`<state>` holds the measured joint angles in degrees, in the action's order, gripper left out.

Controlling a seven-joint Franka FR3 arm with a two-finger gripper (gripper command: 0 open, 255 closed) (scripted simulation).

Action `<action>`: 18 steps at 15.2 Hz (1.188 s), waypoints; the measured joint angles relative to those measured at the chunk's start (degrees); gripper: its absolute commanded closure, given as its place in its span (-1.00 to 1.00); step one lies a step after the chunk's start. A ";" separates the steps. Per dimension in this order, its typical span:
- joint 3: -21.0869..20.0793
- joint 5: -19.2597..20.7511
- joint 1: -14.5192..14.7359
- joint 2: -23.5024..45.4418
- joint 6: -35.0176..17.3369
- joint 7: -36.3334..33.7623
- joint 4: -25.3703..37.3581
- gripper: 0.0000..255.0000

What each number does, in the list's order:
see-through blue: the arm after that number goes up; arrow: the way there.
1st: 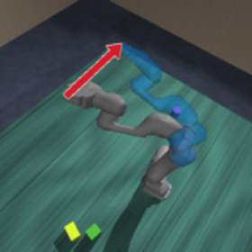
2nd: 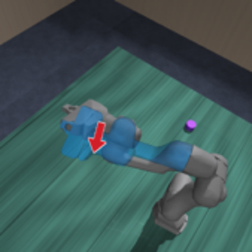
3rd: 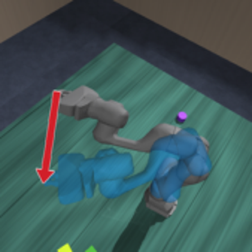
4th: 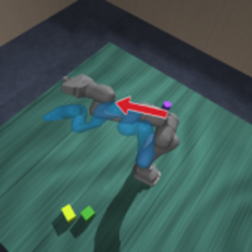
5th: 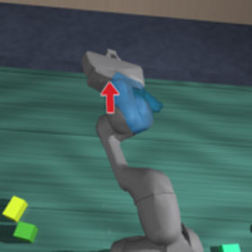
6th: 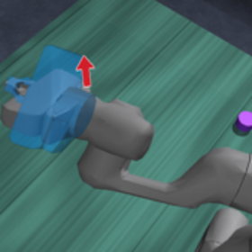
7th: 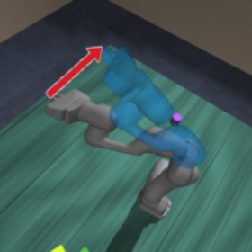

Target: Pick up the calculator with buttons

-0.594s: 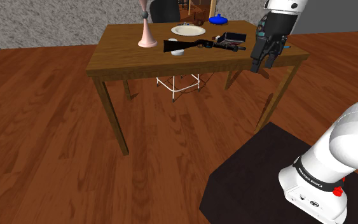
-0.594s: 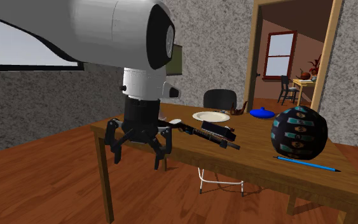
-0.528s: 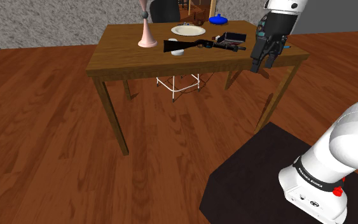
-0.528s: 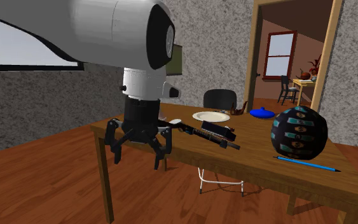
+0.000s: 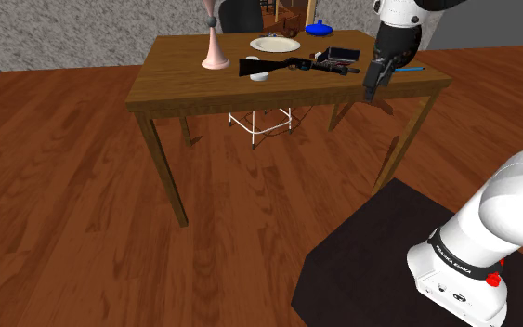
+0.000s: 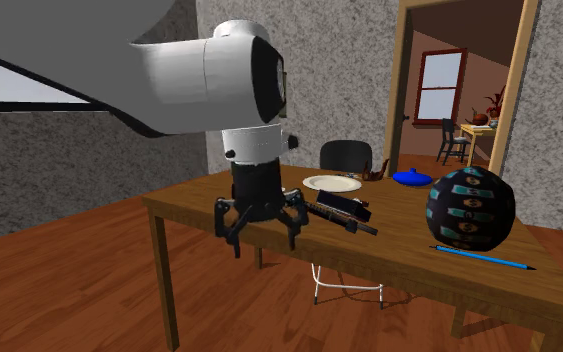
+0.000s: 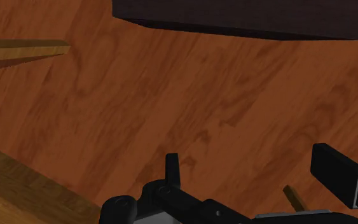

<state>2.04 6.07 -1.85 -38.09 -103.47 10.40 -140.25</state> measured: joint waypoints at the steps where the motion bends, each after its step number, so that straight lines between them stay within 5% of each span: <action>1: -0.01 1.79 -0.22 1.25 -2.26 1.04 -0.26 -1.00; 18: 0.34 34.10 -6.95 20.76 -32.34 12.19 10.10 -1.00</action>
<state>2.37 40.17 -8.80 -17.33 -135.81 22.59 -130.16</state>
